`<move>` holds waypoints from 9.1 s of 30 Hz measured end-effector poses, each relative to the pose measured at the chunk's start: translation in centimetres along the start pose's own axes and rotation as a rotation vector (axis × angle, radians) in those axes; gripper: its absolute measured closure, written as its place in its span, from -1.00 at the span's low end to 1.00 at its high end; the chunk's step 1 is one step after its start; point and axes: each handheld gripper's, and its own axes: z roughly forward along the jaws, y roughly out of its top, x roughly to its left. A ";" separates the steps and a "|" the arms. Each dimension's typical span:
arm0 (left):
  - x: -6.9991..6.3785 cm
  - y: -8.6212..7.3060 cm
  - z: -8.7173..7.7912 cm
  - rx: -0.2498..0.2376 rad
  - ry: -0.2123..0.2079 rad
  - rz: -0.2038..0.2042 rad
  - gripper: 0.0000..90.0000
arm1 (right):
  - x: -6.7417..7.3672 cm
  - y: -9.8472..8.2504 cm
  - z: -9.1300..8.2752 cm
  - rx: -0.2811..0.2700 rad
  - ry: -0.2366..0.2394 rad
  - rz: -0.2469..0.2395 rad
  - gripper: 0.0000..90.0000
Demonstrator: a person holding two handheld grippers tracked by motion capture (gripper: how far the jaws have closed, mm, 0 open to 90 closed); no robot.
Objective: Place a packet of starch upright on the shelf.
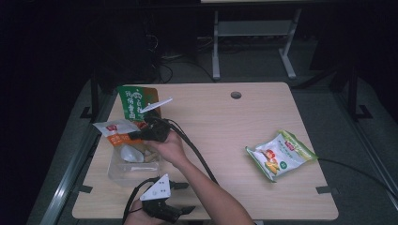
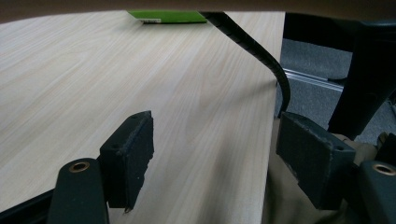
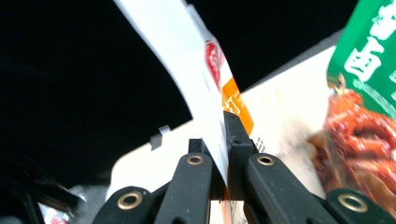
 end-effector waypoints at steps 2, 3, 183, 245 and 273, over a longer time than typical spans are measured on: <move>0.0 0.1 0.0 -0.003 0.001 0.003 -0.39 | -0.1 -0.2 -0.2 0.014 -0.004 -0.004 0.96; 0.0 0.1 0.0 -0.003 0.001 0.003 -0.39 | -0.1 -0.2 -0.2 0.014 -0.004 -0.004 0.96; 0.1 0.7 0.9 -0.001 0.011 0.012 -0.39 | -7.3 -30.0 -39.7 -0.103 -0.692 0.507 -0.16; 0.1 0.9 1.0 -0.005 0.016 0.024 -0.39 | -5.2 -19.2 -35.9 -0.285 -0.599 0.233 0.99; 0.0 0.9 1.0 -0.007 0.018 0.028 -0.39 | -4.5 -20.3 -35.0 -0.219 -0.579 0.109 0.56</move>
